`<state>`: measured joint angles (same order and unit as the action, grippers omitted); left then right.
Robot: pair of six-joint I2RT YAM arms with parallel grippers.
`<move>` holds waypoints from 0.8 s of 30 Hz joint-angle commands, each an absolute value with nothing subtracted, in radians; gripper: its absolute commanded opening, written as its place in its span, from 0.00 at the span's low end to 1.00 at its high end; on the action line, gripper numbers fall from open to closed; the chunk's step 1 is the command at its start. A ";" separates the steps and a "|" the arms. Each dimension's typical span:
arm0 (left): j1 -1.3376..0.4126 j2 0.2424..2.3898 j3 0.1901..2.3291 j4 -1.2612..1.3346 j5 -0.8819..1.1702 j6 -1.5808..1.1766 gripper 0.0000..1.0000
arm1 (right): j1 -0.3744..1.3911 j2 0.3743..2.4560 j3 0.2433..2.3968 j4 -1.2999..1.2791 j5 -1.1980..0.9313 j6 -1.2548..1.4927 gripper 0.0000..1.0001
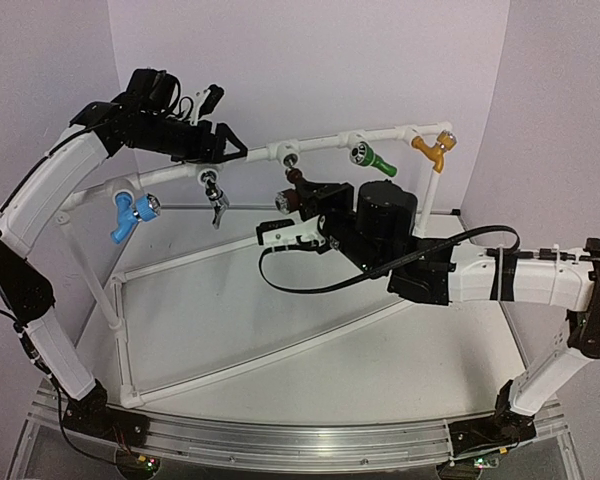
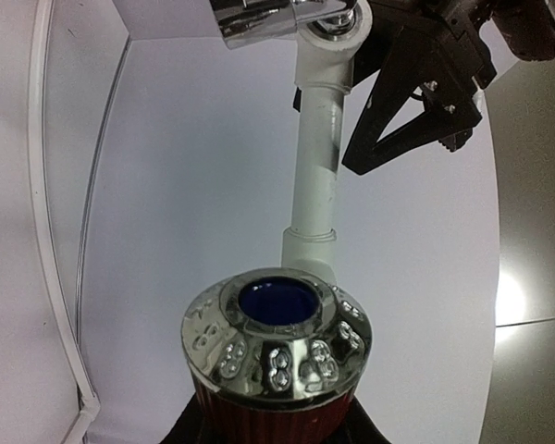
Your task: Install the water faucets
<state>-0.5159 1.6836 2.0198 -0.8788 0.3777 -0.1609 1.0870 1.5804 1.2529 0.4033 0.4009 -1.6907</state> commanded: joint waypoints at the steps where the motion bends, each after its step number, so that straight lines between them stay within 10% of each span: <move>1: -0.523 1.728 1.961 -0.995 0.396 -0.123 0.80 | 1.067 1.582 1.323 0.486 0.376 -1.645 0.00; 24: -0.523 1.749 1.975 -1.000 0.385 -0.104 0.59 | 1.036 1.635 1.360 0.461 0.369 -1.527 0.00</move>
